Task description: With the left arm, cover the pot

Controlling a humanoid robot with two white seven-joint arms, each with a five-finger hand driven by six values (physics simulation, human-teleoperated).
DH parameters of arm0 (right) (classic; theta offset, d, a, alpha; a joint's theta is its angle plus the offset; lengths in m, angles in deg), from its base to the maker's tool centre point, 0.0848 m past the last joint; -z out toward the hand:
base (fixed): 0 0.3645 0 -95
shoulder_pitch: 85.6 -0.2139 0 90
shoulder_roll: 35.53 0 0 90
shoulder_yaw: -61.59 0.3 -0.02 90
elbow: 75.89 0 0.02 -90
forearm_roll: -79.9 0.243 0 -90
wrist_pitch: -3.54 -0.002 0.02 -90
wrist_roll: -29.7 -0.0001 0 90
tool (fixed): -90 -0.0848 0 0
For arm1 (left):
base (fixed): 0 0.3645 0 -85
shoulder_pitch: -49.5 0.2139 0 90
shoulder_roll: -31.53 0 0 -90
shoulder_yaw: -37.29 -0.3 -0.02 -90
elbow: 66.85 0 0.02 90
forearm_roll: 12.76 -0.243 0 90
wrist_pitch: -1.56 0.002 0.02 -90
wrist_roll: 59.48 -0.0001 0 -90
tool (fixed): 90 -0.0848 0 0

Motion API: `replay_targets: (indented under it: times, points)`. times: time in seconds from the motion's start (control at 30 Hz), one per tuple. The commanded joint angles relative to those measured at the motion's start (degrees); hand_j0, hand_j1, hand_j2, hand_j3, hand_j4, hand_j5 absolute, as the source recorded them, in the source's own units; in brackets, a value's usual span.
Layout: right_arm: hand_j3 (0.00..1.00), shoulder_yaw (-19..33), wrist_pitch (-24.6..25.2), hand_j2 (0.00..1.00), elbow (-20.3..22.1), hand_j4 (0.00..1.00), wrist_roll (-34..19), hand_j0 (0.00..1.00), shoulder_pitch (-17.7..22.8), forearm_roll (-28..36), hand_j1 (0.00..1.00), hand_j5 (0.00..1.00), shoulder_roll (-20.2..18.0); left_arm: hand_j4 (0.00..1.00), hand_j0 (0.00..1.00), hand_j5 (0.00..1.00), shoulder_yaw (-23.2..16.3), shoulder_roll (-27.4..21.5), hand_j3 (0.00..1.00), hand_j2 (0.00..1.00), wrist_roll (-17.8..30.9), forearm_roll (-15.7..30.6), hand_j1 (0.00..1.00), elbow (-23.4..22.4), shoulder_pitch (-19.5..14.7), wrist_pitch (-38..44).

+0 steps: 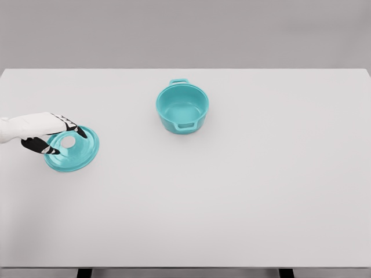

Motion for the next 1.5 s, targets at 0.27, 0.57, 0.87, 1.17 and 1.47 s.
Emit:
replay_targets:
  times: [0.27, 0.57, 0.87, 1.17, 1.47]
  points:
    - [1.00, -0.01, 0.00, 1.00, -0.02, 1.00, -0.01, 1.00, 0.00, -0.02, 1.00, 1.00, 0.01, 0.76, 0.76, 0.76, 0.34, 1.49, 0.76, 0.76, -0.02, -0.53, 0.76, -1.29, 0.00, 0.14]
    - [1.00, -0.01, 0.00, 1.00, -0.02, 1.00, -0.01, 1.00, 0.00, -0.01, 1.00, 1.00, 0.01, 0.69, 0.69, 0.69, 0.34, 2.46, 0.69, 0.69, -0.02, -1.41, 0.69, -1.46, 0.00, 0.14]
    - [1.00, -0.01, 0.00, 1.00, -0.02, 1.00, -0.01, 1.00, 0.00, 0.07, 1.00, 1.00, 0.01, 0.64, 0.64, 0.64, 0.34, 2.46, 0.64, 0.64, -0.02, -1.41, 0.64, -1.55, 0.17, 0.14]
    - [1.00, -0.01, 0.00, 1.00, -0.02, 1.00, -0.01, 1.00, 0.00, -0.02, 1.00, 1.00, 0.01, 0.62, 0.62, 0.62, 0.43, 2.20, 0.62, 0.62, -0.02, -1.41, 0.62, -1.55, 0.35, 0.14]
    - [1.00, -0.01, 0.00, 1.00, -0.02, 1.00, -0.01, 1.00, 0.00, -0.02, 1.00, 1.00, 0.01, 0.49, 0.49, 0.49, 0.43, 1.76, 0.49, 0.49, -0.02, -1.06, 0.49, -1.02, 0.44, 0.14]
